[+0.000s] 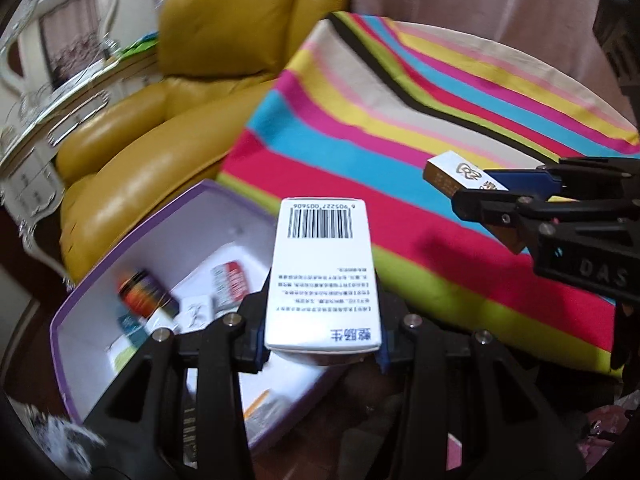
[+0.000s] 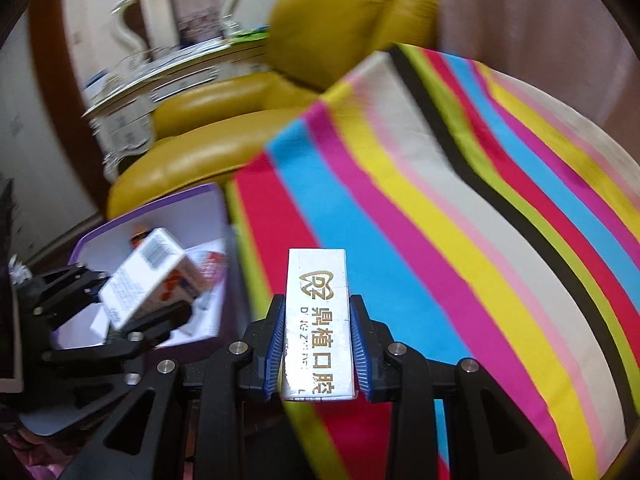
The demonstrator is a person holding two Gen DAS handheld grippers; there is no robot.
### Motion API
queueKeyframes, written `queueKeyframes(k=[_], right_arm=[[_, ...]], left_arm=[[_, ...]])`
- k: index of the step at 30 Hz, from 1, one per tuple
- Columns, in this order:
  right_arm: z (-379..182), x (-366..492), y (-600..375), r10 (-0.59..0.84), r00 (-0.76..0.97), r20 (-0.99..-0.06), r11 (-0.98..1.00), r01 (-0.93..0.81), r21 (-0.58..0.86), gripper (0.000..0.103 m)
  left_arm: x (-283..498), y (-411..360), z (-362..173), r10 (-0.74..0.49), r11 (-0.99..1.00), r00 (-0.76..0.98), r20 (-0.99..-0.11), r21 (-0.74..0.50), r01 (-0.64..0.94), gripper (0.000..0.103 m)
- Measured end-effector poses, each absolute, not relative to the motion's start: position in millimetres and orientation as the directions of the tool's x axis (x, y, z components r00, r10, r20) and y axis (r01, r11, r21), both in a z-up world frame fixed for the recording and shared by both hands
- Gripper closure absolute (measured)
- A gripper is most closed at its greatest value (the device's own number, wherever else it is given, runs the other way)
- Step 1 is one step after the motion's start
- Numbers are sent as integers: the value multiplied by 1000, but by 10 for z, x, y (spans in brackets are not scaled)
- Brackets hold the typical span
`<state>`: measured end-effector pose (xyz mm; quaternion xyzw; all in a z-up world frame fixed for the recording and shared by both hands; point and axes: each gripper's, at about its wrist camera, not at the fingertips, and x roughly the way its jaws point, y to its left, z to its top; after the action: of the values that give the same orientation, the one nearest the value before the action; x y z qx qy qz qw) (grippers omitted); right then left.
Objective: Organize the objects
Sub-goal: 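Carry the barcode box and dental box over the storage box, then open both tools to drop the barcode and dental boxes into the box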
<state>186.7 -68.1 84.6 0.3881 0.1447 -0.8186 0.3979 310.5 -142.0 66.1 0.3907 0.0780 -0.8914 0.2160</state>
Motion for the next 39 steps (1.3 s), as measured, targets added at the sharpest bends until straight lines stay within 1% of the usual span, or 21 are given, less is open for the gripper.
queueKeyframes(k=[7, 13, 23, 27, 29, 31, 32, 33, 34, 35, 36, 37, 38, 39], right_arm=[[880, 2216, -1311, -572, -303, -763, -512, 858, 43, 71], [787, 2496, -1758, -576, -231, -784, -413, 910, 35, 71], [649, 2814, -2168, -562, -177, -808, -315, 949, 12, 71], [652, 2856, -2220, -565, -170, -808, -304, 953, 12, 71], [674, 2853, -2226, -575, -166, -801, -306, 952, 23, 71], [720, 2822, -2212, -596, -159, -787, -315, 948, 47, 70], [763, 2803, -2190, -612, -157, -775, -323, 944, 64, 70], [787, 2786, -2185, -620, -154, -769, -328, 942, 76, 65], [815, 2761, -2175, -625, -154, -765, -336, 938, 86, 60], [850, 2728, -2163, -627, -163, -762, -352, 932, 91, 48], [890, 2699, -2146, -629, -175, -757, -368, 925, 92, 39], [919, 2683, -2137, -633, -183, -752, -378, 921, 94, 35], [953, 2667, -2127, -636, -189, -748, -385, 918, 95, 30], [980, 2656, -2125, -632, -197, -749, -391, 916, 90, 26]], left_arm=[[3569, -1849, 593, -367, -828, -555, -746, -10, 561, 59], [3971, -2203, 506, -409, -750, -505, -760, -36, 661, 59], [4219, -2447, 412, -413, -692, -482, -773, -78, 718, 59], [4253, -2455, 449, -419, -684, -497, -760, -95, 723, 59], [4308, -2457, 529, -411, -682, -536, -737, -141, 717, 59], [4360, -2451, 619, -414, -687, -568, -711, -165, 707, 44], [4392, -2439, 678, -430, -688, -574, -697, -159, 708, 26], [4428, -2425, 747, -457, -688, -576, -677, -142, 712, 15], [4462, -2408, 832, -499, -685, -572, -651, -108, 720, 12], [4493, -2394, 908, -541, -679, -561, -626, -68, 731, 9], [4526, -2366, 990, -593, -662, -537, -600, -16, 749, 6], [4546, -2350, 1048, -639, -637, -502, -582, 35, 770, 4], [4560, -2322, 1109, -708, -581, -431, -559, 113, 806, 0], [4572, -2298, 1140, -762, -520, -360, -538, 177, 836, 0]])
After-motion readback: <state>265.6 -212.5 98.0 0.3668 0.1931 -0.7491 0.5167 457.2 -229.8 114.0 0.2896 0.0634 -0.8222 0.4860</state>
